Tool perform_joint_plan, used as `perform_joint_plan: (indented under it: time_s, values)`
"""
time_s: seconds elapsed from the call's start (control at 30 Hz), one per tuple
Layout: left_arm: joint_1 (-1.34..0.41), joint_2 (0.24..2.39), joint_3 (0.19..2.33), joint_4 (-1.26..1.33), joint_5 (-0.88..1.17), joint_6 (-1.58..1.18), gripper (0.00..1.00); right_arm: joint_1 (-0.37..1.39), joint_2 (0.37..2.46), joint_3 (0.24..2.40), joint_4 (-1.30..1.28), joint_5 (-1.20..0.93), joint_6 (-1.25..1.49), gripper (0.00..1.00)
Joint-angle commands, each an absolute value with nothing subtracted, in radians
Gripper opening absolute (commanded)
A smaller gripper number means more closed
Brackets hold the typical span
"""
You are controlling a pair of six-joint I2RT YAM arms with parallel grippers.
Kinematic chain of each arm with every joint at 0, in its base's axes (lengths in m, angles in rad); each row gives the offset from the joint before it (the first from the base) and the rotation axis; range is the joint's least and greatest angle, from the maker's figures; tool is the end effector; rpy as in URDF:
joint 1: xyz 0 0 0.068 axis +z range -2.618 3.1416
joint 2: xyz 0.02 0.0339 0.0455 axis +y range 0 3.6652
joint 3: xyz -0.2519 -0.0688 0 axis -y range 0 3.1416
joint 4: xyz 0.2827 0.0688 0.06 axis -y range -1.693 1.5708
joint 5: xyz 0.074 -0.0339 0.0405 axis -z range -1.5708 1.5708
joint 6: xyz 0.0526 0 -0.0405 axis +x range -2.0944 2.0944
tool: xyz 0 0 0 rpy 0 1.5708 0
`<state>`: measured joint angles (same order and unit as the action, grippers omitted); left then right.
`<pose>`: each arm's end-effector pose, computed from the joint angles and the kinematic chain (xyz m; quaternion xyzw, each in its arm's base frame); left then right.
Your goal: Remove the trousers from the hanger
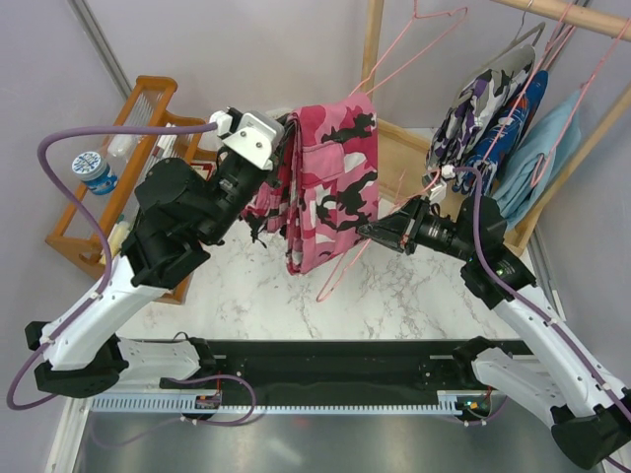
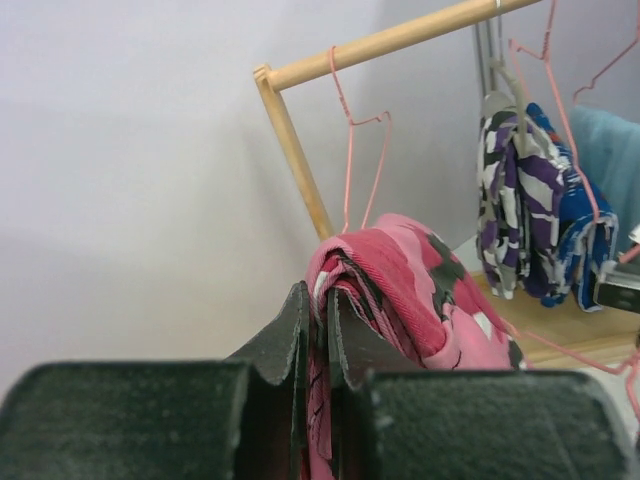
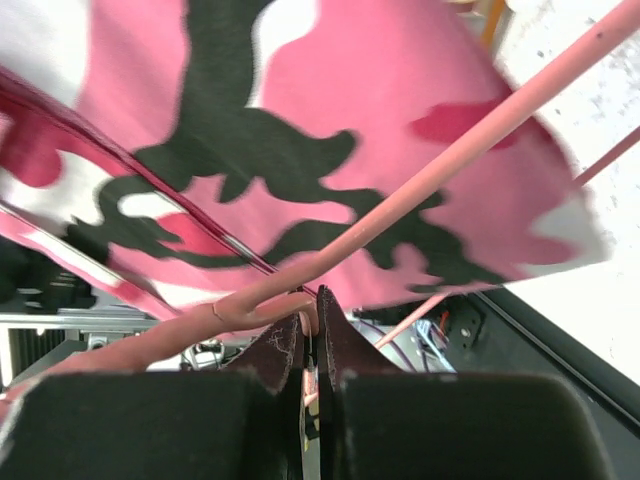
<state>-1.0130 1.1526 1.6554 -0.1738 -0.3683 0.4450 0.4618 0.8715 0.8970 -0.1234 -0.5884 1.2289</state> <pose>0.1500 -0.2046 0.5723 0.2699 0.5258 -0.1218 0.7974 0.2163 0.1403 0.3620 0.0847 0.7304 0.6235 0.2657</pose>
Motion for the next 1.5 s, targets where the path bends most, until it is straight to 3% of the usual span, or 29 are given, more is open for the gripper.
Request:
perform_joint_plan:
  time_s: [0.0, 0.33, 0.53, 0.87, 1.1, 1.47]
  values:
    - [-0.991, 1.172, 1.743, 0.071, -0.411, 0.554, 0.02, 0.462, 0.844, 0.862, -0.13, -0.612, 1.187, 0.0]
    - [-0.87, 1.236, 1.835, 0.087, -0.4, 0.535, 0.02, 0.463, 0.836, 0.85, -0.245, -0.6, 1.072, 0.0]
    - [-0.726, 1.255, 1.761, 0.135, -0.407, 0.552, 0.02, 0.465, 0.821, 0.906, -0.307, -0.612, 1.011, 0.0]
    - [-0.48, 1.495, 1.81, 0.184, -0.4, 0.638, 0.02, 0.463, 0.784, 0.884, -0.336, -0.635, 1.002, 0.0]
    - [-0.451, 1.695, 1.838, 0.256, -0.42, 0.782, 0.02, 0.463, 0.808, 0.899, -0.327, -0.666, 0.999, 0.0]
    - [-0.522, 2.012, 1.867, 0.333, -0.459, 0.793, 0.02, 0.463, 0.827, 0.922, -0.311, -0.686, 0.996, 0.0]
